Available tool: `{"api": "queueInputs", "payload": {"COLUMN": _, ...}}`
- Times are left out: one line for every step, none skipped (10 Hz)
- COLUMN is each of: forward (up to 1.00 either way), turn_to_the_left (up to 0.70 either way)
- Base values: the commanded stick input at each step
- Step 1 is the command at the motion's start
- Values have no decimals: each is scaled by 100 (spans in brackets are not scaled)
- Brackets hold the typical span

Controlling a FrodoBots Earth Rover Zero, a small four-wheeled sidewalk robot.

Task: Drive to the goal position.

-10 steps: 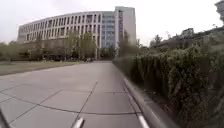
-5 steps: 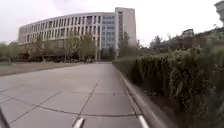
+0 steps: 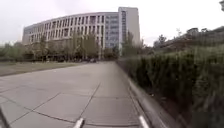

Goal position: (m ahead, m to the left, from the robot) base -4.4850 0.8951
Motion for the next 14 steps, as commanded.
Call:
{"api": "queueInputs", "payload": {"forward": 45, "turn_to_the_left": 27}}
{"api": "queueInputs", "payload": {"forward": 45, "turn_to_the_left": 27}}
{"api": "queueInputs", "payload": {"forward": 45, "turn_to_the_left": 27}}
{"api": "queueInputs", "payload": {"forward": 45, "turn_to_the_left": 27}}
{"api": "queueInputs", "payload": {"forward": 45, "turn_to_the_left": 27}}
{"api": "queueInputs", "payload": {"forward": 45, "turn_to_the_left": 27}}
{"api": "queueInputs", "payload": {"forward": 45, "turn_to_the_left": 27}}
{"api": "queueInputs", "payload": {"forward": 45, "turn_to_the_left": 27}}
{"api": "queueInputs", "payload": {"forward": 45, "turn_to_the_left": 27}}
{"api": "queueInputs", "payload": {"forward": 45, "turn_to_the_left": 27}}
{"api": "queueInputs", "payload": {"forward": 45, "turn_to_the_left": 27}}
{"api": "queueInputs", "payload": {"forward": 45, "turn_to_the_left": 27}}
{"api": "queueInputs", "payload": {"forward": 45, "turn_to_the_left": 27}}
{"api": "queueInputs", "payload": {"forward": 45, "turn_to_the_left": 27}}
